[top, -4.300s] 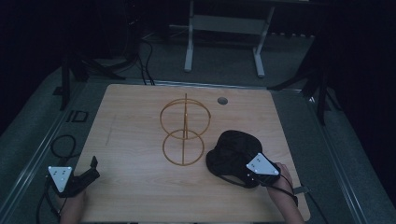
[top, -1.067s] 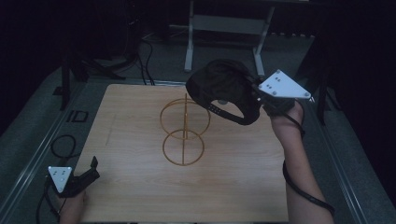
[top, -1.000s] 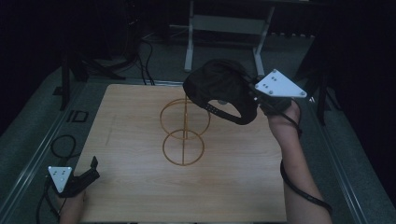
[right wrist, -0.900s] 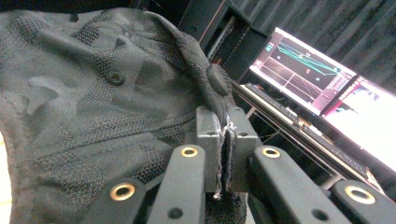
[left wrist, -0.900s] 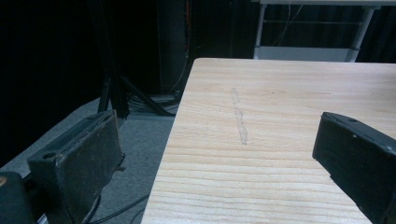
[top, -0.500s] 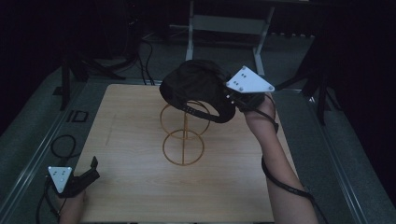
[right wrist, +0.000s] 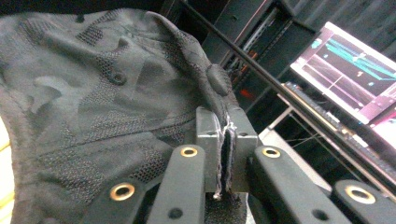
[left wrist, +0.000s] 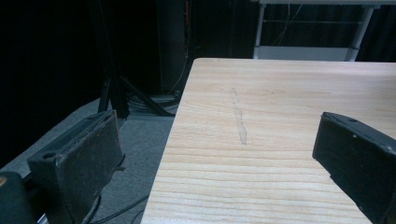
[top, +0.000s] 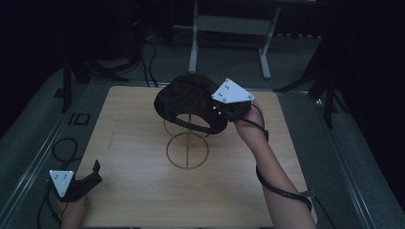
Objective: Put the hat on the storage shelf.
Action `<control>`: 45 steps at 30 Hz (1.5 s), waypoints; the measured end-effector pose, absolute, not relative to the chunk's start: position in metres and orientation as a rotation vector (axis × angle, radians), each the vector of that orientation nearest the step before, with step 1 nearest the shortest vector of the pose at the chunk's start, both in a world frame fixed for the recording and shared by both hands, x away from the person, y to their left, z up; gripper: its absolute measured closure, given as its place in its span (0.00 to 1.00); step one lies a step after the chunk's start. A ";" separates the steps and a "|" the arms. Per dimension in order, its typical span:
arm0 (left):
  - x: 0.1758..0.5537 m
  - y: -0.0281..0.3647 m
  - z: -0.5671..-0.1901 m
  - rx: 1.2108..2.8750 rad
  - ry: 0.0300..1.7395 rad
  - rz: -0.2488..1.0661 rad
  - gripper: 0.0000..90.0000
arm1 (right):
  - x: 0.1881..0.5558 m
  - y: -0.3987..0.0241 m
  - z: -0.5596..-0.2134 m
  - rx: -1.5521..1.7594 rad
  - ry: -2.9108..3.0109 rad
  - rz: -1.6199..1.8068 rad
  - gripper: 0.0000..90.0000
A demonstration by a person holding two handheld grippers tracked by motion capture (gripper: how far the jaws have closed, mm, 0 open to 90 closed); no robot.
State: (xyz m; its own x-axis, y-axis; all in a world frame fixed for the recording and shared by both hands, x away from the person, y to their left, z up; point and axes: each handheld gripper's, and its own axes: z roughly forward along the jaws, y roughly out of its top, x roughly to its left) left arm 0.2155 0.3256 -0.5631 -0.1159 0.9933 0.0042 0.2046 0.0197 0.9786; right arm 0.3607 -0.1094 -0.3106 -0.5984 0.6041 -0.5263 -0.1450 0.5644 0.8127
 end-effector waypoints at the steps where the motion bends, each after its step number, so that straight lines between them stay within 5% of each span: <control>1: 0.215 0.326 -0.563 1.298 1.453 1.184 0.02 | 0.361 -0.109 -0.311 0.370 1.944 1.108 0.96; 11: 0.215 0.326 -0.563 1.297 1.451 1.183 0.02 | 0.365 -0.099 -0.333 0.367 2.010 1.086 0.94; 24: 0.215 0.325 -0.563 1.297 1.448 1.181 0.02 | 0.366 -0.096 -0.345 0.372 2.112 1.170 0.69; 45: 0.215 0.325 -0.563 1.301 1.447 1.179 0.02 | 0.366 -0.104 -0.345 0.425 2.103 1.196 0.56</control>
